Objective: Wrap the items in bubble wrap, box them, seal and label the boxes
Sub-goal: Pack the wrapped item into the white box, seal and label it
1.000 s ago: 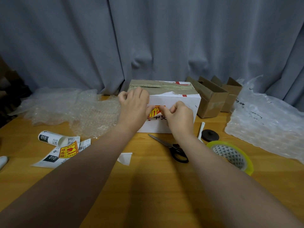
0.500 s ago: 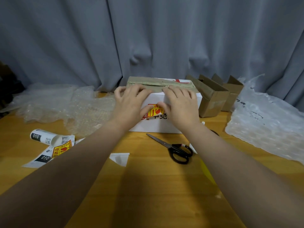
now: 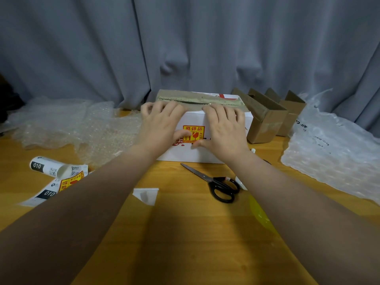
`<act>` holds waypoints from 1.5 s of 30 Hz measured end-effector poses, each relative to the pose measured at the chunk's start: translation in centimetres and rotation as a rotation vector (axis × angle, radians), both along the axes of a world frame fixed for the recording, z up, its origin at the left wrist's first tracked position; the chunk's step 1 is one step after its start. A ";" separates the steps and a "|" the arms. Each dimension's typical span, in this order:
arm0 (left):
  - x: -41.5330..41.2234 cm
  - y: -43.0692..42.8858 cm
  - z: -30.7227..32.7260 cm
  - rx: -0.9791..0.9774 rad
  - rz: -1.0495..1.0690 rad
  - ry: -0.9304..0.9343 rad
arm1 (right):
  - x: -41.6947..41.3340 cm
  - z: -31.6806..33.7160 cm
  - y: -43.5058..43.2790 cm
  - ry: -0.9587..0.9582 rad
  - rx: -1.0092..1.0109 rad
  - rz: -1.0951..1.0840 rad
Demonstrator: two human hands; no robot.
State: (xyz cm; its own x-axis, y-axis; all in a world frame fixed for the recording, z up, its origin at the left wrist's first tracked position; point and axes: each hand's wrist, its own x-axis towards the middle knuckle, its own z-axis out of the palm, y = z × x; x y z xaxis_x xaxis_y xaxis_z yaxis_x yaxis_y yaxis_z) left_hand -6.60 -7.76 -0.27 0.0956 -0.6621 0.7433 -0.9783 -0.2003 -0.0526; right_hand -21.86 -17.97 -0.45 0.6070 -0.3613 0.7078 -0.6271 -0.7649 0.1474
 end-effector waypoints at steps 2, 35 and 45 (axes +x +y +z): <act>0.1 0.1 1.0 0.011 -0.021 0.099 | 0.1 0.2 0.2 -0.033 0.048 0.009; -3.7 8.2 -0.2 -0.071 0.169 0.591 | -2.2 -0.4 7.4 -0.383 0.578 -0.147; 1.2 17.3 1.5 0.432 0.331 0.580 | -0.1 -0.6 13.9 -0.191 0.459 0.248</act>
